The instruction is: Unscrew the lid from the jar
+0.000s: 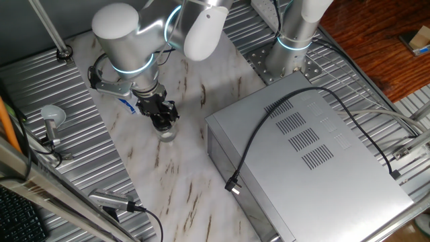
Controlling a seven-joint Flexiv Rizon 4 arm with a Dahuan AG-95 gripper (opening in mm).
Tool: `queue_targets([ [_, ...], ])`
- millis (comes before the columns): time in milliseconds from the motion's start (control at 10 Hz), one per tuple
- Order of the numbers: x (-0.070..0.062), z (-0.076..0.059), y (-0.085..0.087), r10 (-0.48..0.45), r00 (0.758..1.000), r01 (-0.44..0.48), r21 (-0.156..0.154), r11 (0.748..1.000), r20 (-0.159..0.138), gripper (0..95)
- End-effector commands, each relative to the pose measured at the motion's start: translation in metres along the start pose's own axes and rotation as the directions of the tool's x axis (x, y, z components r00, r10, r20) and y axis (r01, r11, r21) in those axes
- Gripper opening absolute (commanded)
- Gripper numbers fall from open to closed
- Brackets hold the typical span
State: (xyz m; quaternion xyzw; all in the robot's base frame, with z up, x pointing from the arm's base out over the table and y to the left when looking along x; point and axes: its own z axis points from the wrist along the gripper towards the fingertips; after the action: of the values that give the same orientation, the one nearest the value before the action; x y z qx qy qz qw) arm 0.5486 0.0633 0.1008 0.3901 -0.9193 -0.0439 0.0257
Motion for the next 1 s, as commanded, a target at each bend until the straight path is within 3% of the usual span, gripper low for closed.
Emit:
queue_targets([
  [100,-0.0005,0.0051,0.0000,-0.002,1.000,0.002,0.005,1.000,-0.001,38.0],
  [400,-0.0005,0.0051,0.0000,-0.042,0.999,0.042,0.018,0.999,-0.012,38.0],
  [1000,-0.0005,0.0062,0.0000,-0.225,0.974,0.225,0.038,0.974,-0.009,38.0],
])
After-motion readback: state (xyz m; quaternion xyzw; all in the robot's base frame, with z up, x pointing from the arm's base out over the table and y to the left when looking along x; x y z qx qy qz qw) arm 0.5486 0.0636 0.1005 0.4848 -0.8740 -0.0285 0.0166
